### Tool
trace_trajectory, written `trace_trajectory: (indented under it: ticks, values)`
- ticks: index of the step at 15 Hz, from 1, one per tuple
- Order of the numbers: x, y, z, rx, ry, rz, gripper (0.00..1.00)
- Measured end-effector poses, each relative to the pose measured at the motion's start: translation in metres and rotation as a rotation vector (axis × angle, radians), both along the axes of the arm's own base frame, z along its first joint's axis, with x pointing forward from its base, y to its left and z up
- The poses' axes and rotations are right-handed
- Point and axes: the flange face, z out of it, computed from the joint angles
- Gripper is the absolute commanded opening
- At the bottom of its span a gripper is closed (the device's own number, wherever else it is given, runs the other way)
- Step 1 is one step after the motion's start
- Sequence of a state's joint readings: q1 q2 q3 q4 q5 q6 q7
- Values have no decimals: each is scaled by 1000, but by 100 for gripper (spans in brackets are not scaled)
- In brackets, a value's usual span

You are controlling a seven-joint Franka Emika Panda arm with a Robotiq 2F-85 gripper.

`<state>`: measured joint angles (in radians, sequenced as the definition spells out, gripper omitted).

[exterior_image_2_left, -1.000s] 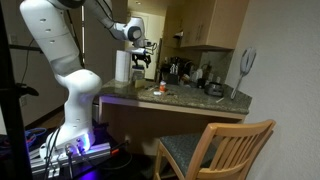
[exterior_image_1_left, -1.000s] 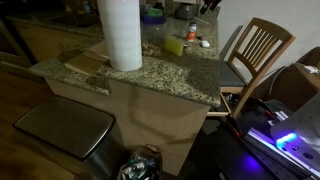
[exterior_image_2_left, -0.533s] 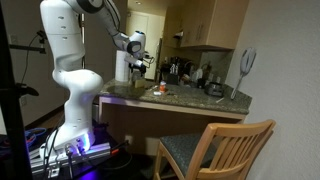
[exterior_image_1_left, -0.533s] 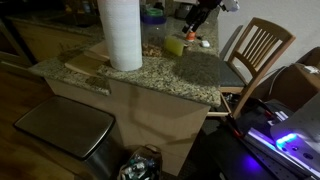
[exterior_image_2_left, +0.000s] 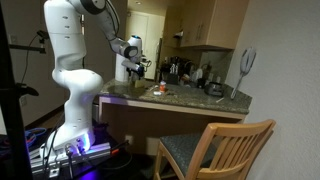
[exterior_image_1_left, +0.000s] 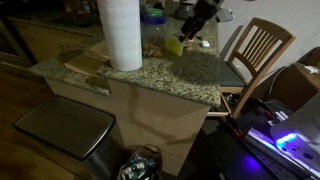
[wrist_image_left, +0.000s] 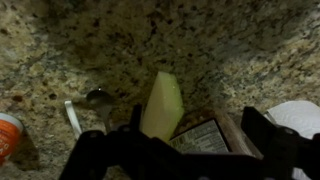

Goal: Move the kitchen sponge to the left

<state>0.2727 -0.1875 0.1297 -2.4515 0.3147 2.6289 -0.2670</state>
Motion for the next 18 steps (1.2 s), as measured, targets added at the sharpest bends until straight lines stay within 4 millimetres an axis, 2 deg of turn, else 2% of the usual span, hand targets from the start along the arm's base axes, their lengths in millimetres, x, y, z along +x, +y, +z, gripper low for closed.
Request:
trace_trajectory:
  ticks: [3,4,5,15,18]
  values:
    - [2,16,-43,-36,-67,-21,100]
    - [3,18,-52,-41,-85,-29,75]
    - [4,18,-57,-42,-81,-31,74]
    - [3,20,-55,-54,-86,-47,4]
    - [3,20,-53,-78,-86,-92,1]
